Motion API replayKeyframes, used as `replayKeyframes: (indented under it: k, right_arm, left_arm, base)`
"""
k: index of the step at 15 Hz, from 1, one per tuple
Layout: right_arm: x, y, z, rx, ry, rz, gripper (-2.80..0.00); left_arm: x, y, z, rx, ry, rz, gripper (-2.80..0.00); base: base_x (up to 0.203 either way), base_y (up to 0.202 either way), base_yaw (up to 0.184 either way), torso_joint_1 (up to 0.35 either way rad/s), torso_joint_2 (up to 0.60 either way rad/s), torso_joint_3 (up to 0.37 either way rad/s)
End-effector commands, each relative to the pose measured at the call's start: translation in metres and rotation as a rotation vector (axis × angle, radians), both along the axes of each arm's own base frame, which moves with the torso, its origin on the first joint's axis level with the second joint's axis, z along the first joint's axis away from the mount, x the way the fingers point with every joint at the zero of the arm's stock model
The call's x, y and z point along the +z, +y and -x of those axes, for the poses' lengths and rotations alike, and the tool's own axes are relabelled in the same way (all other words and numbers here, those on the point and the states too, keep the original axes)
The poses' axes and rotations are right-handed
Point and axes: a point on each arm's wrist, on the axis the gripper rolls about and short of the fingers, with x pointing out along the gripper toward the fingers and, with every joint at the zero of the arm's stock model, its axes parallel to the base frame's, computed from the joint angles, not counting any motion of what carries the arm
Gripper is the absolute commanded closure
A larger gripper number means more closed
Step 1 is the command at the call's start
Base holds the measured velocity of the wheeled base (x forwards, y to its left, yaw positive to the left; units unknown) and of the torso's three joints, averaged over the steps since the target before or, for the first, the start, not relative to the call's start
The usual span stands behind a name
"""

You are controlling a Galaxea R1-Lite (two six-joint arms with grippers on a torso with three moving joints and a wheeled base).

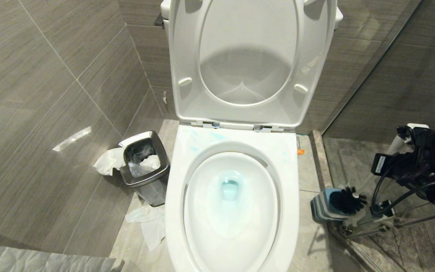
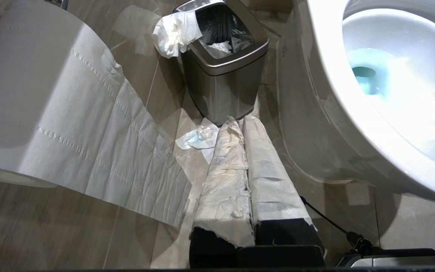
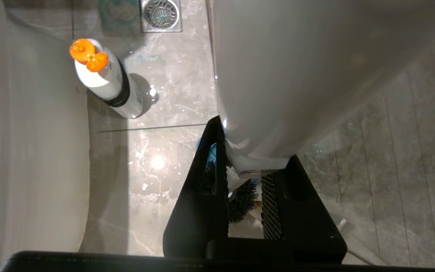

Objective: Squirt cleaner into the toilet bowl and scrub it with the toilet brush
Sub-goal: Put the toilet brush back

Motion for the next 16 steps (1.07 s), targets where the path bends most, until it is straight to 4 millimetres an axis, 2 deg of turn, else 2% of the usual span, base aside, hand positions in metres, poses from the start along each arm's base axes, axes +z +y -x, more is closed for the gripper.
replayKeyframes:
  k: [1, 6, 16]
  right_arm:
    - [-0.005, -0.001, -0.006, -0.002, -0.017, 0.005, 0.00]
    - [-0.033, -0.019, -0.027, -0.034, -0.075, 0.067, 0.00]
    - [-0.062, -0.020, -0.034, -0.032, 0.004, 0.051, 0.00]
  left_arm:
    - [0.000, 0.000, 0.000, 0.000, 0.002, 0.000, 0.00]
    - [0.000, 0.000, 0.000, 0.000, 0.001, -0.001, 0.00]
    - [0.000, 0.000, 0.000, 0.000, 0.003, -0.004, 0.00]
  base:
    - [0.000, 0.000, 0.000, 0.000, 0.00, 0.000]
    - [0.000, 0.000, 0.000, 0.000, 0.00, 0.000]
    - [0.000, 0.000, 0.000, 0.000, 0.00, 0.000]
